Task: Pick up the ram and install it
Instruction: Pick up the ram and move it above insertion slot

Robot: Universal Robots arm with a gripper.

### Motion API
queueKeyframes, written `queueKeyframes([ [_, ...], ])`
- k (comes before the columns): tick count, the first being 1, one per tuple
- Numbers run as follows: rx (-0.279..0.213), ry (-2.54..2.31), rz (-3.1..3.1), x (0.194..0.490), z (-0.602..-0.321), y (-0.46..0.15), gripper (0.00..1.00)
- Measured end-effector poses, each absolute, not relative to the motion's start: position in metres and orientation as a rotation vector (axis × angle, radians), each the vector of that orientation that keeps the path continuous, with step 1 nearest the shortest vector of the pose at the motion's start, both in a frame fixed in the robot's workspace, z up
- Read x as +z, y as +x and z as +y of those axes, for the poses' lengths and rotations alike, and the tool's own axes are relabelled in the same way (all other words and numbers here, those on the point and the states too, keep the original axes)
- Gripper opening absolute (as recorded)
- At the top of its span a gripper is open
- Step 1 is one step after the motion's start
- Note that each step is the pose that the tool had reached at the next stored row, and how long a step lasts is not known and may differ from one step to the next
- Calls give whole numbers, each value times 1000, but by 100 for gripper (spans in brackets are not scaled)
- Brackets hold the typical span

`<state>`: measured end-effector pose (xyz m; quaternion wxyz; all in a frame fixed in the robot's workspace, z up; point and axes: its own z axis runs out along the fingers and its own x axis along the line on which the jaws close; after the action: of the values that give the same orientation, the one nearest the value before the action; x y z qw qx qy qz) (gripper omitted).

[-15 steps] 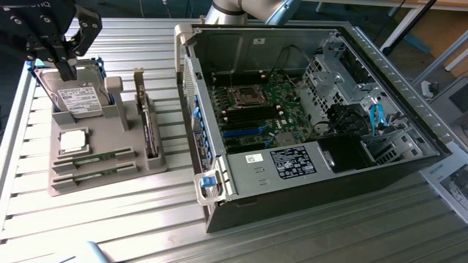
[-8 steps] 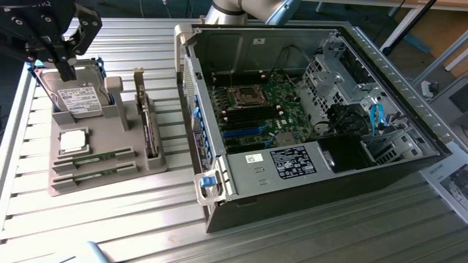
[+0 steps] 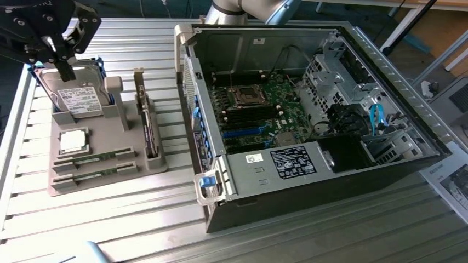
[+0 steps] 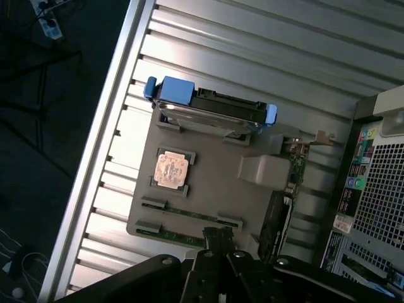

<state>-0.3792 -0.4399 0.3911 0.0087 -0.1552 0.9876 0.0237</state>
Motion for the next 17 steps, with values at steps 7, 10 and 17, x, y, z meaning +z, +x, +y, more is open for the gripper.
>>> queueKeyframes([
  [7, 75, -615, 3064, 391, -440, -379, 10],
  [10, 75, -671, 3053, 391, -440, -379, 10],
  [17, 77, -838, 3014, 391, -440, -379, 10],
])
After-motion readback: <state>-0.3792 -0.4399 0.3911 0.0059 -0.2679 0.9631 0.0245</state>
